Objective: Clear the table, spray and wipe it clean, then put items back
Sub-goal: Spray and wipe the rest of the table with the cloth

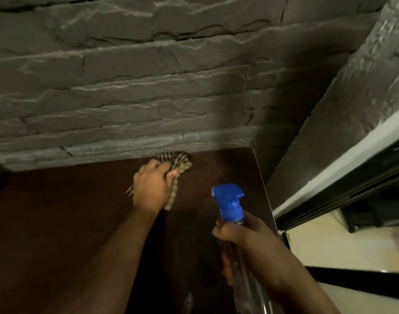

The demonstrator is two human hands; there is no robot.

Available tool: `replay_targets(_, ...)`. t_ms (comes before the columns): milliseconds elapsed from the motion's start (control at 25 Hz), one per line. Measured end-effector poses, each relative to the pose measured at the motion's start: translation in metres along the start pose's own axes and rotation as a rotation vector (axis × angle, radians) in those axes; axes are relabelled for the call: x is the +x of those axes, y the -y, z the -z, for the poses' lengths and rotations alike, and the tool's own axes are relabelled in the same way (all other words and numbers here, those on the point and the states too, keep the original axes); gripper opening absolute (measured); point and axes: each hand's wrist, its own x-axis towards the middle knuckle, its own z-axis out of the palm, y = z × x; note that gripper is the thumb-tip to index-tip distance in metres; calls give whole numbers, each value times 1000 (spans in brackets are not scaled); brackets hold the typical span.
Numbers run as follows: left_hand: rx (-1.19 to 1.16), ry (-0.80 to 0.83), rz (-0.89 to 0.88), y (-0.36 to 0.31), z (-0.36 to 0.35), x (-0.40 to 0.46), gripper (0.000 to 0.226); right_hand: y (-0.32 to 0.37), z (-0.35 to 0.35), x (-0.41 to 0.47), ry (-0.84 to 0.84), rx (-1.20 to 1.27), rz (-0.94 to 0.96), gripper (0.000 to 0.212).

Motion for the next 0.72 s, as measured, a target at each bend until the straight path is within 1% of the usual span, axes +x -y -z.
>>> replay_targets(80, 4, 97, -237, -2, -4, -55, 28, -5, -10, -7, 24, 27, -14, 17)
replay_targets(120, 7, 101, -361, 11, -1, -86, 32, -9, -15, -10, 26, 42, -19, 16)
replay_targets(160, 6, 107, -416, 28, 9, -105, 36, -13, -20, -15, 18, 58, -28, 16)
replay_targets(200, 0, 86, -413, 45, 16, -105, 39, -18, -23, -20, 3, 67, -38, 16)
replay_targets(240, 15, 65, -359, 56, 17, -92, 39, -22, -27, -25, -12, 70, -43, 17)
replay_targets(280, 32, 57, -265, 60, 17, -71, 38, -26, -31, -29, -30, 72, -39, 21)
replay_targets(360, 47, 31, -117, 41, 10, -25, 35, -33, -41, -37, -85, 79, -31, 29)
replay_targets(440, 5, 46, -130, 6, 4, -23, 33, -39, -49, -43, -132, 84, -6, 32)
replay_targets(480, 2, 78, -196, -2, 1, -43, 32, -42, -55, -48, -144, 78, -1, 34)
replay_targets(520, -1, 123, -299, 2, 2, -71, 32, -46, -59, -53, -142, 69, -4, 37)
replay_targets(560, -7, 136, -390, 15, 7, -101, 33, -50, -63, -59, -133, 61, -13, 39)
replay_targets(600, -21, 107, -421, 35, 14, -123, 37, -53, -66, -66, -121, 59, -21, 40)
replay_targets(640, -34, 67, -403, 52, 22, -127, 41, -56, -68, -73, -107, 62, -25, 40)
replay_targets(720, -25, 44, -246, 68, 27, -101, 41, -63, -71, -84, -83, 71, -30, 41)
